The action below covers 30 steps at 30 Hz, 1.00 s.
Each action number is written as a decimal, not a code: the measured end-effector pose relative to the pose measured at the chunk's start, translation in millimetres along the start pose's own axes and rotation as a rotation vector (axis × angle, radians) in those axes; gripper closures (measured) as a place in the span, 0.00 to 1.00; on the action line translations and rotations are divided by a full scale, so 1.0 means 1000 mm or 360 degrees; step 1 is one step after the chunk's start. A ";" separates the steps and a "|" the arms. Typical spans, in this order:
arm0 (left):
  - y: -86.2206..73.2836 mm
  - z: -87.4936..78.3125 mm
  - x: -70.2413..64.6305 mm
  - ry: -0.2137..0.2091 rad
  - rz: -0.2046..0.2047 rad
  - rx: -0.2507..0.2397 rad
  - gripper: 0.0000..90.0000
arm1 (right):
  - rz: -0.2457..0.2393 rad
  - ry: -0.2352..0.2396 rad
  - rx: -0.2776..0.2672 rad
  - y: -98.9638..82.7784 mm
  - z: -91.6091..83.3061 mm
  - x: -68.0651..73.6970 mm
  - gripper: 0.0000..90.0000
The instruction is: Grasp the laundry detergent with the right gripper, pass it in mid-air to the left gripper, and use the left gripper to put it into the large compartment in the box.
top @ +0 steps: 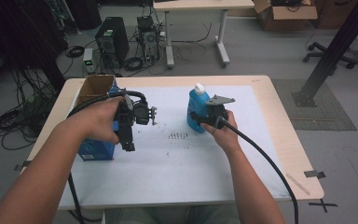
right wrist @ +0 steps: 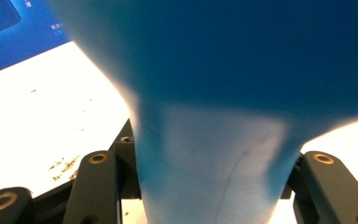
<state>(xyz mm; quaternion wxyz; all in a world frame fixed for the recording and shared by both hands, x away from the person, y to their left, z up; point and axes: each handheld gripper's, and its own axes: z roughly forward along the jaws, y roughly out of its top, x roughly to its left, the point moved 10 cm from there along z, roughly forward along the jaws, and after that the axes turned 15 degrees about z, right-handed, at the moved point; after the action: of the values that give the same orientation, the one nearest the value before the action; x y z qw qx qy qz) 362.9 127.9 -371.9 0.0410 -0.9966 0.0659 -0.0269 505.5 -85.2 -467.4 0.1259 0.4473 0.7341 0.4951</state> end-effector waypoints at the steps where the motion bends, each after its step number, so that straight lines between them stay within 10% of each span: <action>1: 0.000 0.000 0.000 0.0000 0.0000 0.0000 0.00 | 0.0000 0.0000 0.0000 0.000 0.000 0.000 0.52; 9: -0.001 -0.002 0.001 0.0003 -0.0009 -0.0003 0.00 | -0.0034 0.0111 -0.0021 0.011 -0.012 0.010 0.52; 19: 0.004 -0.014 0.005 0.0024 0.0003 -0.0026 0.00 | -0.0295 0.0309 0.0110 0.024 -0.058 0.037 0.52; 30: 0.016 -0.027 0.006 0.0037 0.0030 -0.0042 0.00 | -0.0412 0.0488 0.0195 0.019 -0.091 0.066 0.52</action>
<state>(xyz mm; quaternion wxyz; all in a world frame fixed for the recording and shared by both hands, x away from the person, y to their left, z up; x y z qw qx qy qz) 365.4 108.7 -345.7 0.0272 -0.9960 0.0760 -0.0373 420.7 -87.5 -390.9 0.0479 0.2754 0.8247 0.4916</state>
